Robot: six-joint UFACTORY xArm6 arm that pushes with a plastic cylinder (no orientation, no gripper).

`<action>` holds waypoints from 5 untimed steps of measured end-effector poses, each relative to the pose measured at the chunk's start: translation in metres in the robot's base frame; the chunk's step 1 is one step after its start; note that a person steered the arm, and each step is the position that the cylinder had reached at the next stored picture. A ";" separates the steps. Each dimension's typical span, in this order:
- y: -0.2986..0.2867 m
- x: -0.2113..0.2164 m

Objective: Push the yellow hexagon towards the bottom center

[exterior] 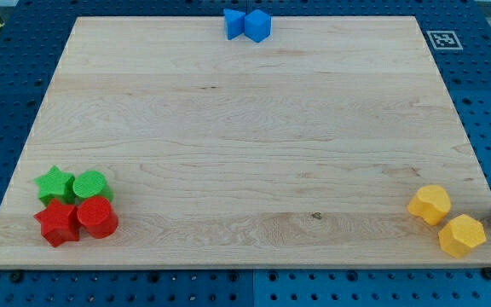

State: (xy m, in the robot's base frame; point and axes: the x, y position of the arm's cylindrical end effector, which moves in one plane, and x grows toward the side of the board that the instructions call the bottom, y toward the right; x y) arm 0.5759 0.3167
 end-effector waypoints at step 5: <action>-0.032 0.040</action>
State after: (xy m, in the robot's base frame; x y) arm 0.6159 0.2846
